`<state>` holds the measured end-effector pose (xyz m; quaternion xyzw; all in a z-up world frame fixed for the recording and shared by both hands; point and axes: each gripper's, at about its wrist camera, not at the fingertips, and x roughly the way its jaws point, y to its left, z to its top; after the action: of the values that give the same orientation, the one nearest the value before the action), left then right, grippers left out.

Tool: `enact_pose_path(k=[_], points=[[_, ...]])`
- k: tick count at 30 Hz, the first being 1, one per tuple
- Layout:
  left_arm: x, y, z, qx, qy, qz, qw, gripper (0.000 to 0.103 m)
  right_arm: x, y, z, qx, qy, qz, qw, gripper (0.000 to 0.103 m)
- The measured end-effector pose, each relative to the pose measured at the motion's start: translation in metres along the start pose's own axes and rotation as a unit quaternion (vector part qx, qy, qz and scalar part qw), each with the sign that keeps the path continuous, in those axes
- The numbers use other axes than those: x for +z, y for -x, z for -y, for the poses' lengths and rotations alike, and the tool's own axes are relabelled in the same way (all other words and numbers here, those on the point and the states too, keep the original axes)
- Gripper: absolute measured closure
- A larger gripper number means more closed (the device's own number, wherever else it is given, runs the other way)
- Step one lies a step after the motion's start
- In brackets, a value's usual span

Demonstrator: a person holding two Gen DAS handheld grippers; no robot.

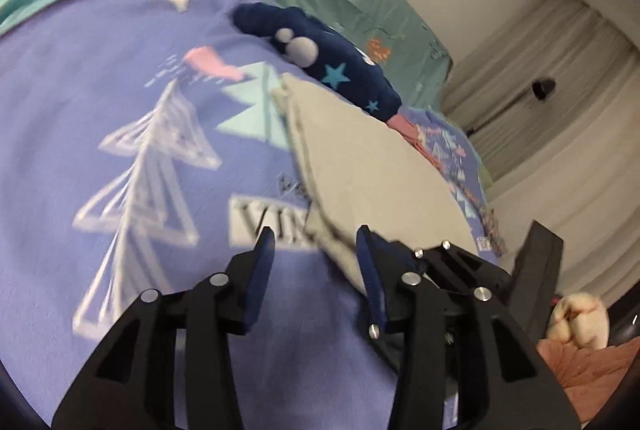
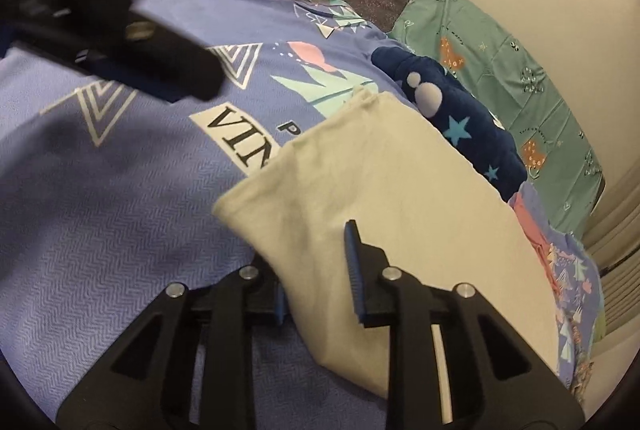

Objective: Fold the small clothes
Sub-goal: 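Grasp one shirt side edge with the right tool while the left tool grasps the other, then lift the shirt with both tools and fold it over in half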

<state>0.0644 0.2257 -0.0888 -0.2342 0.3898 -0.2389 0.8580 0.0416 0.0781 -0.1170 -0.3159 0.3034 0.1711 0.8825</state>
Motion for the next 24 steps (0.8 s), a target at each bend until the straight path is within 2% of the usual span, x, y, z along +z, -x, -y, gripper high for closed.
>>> enact_pose_path(k=[1, 4, 7, 11, 13, 16, 20, 21, 22, 23, 24], points=[[0.009, -0.011, 0.004, 0.002, -0.009, -0.012, 0.9999, 0.051, 0.000, 0.000, 0.007, 0.014, -0.019, 0.001, 1.000, 0.080], [0.031, -0.049, 0.006, -0.017, -0.003, -0.058, 0.9981, 0.051, -0.005, 0.000, 0.029, 0.066, -0.076, 0.007, 0.995, 0.082], [0.043, -0.080, 0.001, -0.020, 0.018, -0.084, 0.9961, 0.051, -0.008, 0.002, 0.039, 0.091, -0.099, 0.013, 0.991, 0.081], [0.059, -0.103, -0.009, -0.051, 0.058, -0.076, 0.9941, 0.051, -0.004, 0.001, 0.032, 0.089, -0.081, 0.011, 0.993, 0.081], [0.065, -0.111, -0.012, -0.060, 0.068, -0.077, 0.9929, 0.051, 0.000, -0.001, 0.025, 0.082, -0.070, 0.010, 0.994, 0.074], [0.074, -0.123, -0.010, -0.059, 0.064, -0.075, 0.9934, 0.051, 0.008, -0.008, 0.017, 0.066, -0.059, 0.005, 0.996, 0.064], [0.091, -0.140, -0.009, -0.054, 0.065, -0.075, 0.9936, 0.051, 0.016, -0.017, 0.011, 0.048, -0.051, 0.005, 0.997, 0.064], [0.095, -0.144, -0.009, -0.051, 0.067, -0.076, 0.9935, 0.053, 0.017, -0.018, 0.012, 0.047, -0.052, 0.004, 0.998, 0.064], [0.099, -0.147, -0.009, -0.047, 0.069, -0.078, 0.9935, 0.058, 0.017, -0.019, 0.013, 0.049, -0.057, 0.005, 0.997, 0.074], [0.104, -0.151, -0.009, -0.042, 0.070, -0.080, 0.9935, 0.065, 0.017, -0.019, 0.016, 0.049, -0.061, 0.007, 0.997, 0.089], [0.108, -0.155, -0.009, -0.038, 0.070, -0.082, 0.9934, 0.084, 0.016, -0.017, 0.021, 0.053, -0.072, 0.012, 0.996, 0.092]])
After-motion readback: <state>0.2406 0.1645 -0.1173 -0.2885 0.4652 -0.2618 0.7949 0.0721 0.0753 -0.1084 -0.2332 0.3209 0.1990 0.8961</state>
